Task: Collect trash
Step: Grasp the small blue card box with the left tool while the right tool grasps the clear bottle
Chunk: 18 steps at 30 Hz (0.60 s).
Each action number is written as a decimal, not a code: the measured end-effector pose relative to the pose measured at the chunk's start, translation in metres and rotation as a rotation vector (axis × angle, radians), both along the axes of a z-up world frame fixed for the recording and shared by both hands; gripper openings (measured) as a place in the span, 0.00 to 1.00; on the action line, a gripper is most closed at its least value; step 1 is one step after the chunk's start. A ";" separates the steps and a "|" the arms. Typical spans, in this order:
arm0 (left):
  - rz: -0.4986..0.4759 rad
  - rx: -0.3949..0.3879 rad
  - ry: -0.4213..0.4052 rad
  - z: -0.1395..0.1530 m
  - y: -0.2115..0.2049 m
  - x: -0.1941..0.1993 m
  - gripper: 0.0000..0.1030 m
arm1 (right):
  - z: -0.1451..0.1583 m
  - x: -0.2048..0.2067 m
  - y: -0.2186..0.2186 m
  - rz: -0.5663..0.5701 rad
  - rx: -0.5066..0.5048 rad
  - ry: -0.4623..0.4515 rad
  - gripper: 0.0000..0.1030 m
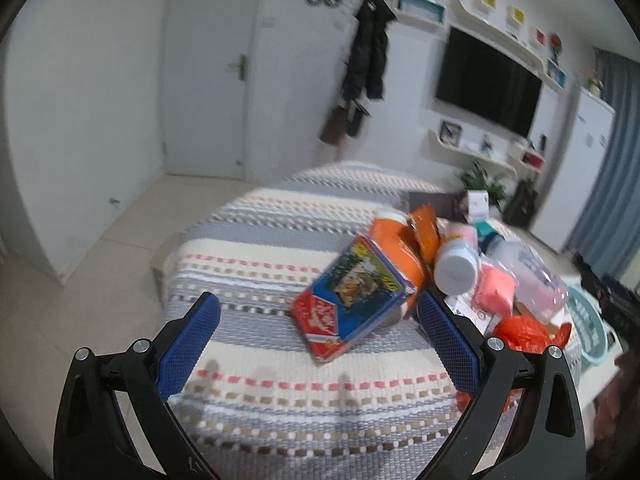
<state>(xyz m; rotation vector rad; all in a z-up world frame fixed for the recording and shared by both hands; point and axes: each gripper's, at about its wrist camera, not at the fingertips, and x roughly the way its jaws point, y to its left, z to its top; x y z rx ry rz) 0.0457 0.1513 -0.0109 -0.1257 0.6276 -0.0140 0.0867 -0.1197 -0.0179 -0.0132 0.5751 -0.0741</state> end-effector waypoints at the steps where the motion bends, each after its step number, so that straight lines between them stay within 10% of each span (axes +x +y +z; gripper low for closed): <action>1: -0.022 0.010 0.008 -0.004 -0.004 0.004 0.93 | 0.000 0.004 0.000 0.009 0.008 0.008 0.61; 18: 0.003 0.175 0.114 -0.052 -0.021 0.048 0.70 | -0.027 0.052 0.004 0.110 0.100 0.149 0.61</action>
